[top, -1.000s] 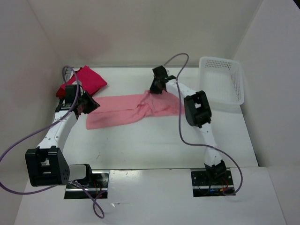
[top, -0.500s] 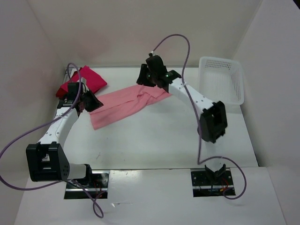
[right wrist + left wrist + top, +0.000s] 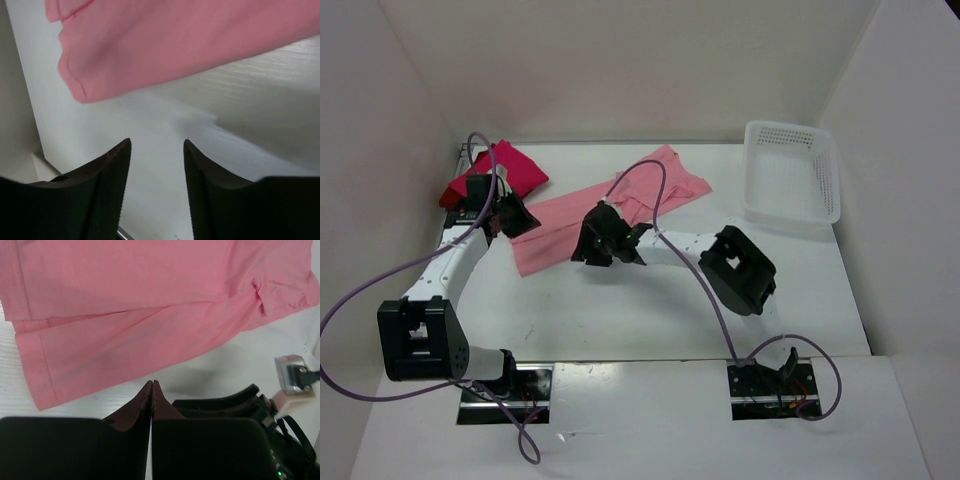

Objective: Fold and stack the t-shirts
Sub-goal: Rotate the tshirt 90 degrees

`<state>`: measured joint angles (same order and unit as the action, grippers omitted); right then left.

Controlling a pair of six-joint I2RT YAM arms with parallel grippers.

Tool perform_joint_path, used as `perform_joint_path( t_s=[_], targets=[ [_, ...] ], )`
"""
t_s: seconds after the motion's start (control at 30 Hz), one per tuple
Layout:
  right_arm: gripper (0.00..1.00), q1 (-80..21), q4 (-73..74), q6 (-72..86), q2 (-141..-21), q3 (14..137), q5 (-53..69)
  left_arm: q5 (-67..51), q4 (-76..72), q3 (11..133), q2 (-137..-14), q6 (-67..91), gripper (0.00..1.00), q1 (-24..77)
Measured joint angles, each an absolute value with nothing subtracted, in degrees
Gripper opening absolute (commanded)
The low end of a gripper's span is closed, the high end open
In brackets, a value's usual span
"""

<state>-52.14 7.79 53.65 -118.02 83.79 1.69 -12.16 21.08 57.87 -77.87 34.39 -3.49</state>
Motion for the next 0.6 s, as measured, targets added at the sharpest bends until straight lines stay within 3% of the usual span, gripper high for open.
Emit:
perform_joint_path(
  t_s=[0.1,0.23,0.3,0.4,0.43,0.5,0.53,0.6],
  targets=[
    [0.64,-51.94,6.15,57.21,-121.03,83.83,0.73,-12.29,20.97,57.69,-77.87,34.28,0.13,-3.49],
    [0.64,-51.86,4.1,62.87,-124.75,85.23,0.38,-12.86,20.58,56.49,-77.87,34.11,0.22,-3.49],
    [0.61,-51.86,3.27,65.63,-126.43,87.18,-0.14,-13.02,20.67,55.86,-77.87,34.06,0.22,-3.49],
    [0.5,-51.86,2.9,71.18,-129.38,90.5,-1.17,-13.26,20.73,55.79,-77.82,34.02,0.23,-3.49],
    [0.4,-51.86,2.76,73.01,-130.43,91.59,-1.63,-13.39,20.69,55.79,-77.8,34.04,0.23,-3.49],
    [0.33,-51.86,2.94,76.34,-131.98,93.03,-2.9,-13.72,20.67,55.79,-77.8,34.09,0.23,-3.29],
    [0.22,-51.86,3.31,78.08,-132.75,94.19,-3.4,-13.87,20.6,55.79,-77.8,34.3,0.23,-3.27],
    [0.11,-51.77,5.04,80.29,-134.61,96.86,-4.14,-13.98,20.49,55.81,-77.8,34.5,0.23,-3.09]
  ],
)
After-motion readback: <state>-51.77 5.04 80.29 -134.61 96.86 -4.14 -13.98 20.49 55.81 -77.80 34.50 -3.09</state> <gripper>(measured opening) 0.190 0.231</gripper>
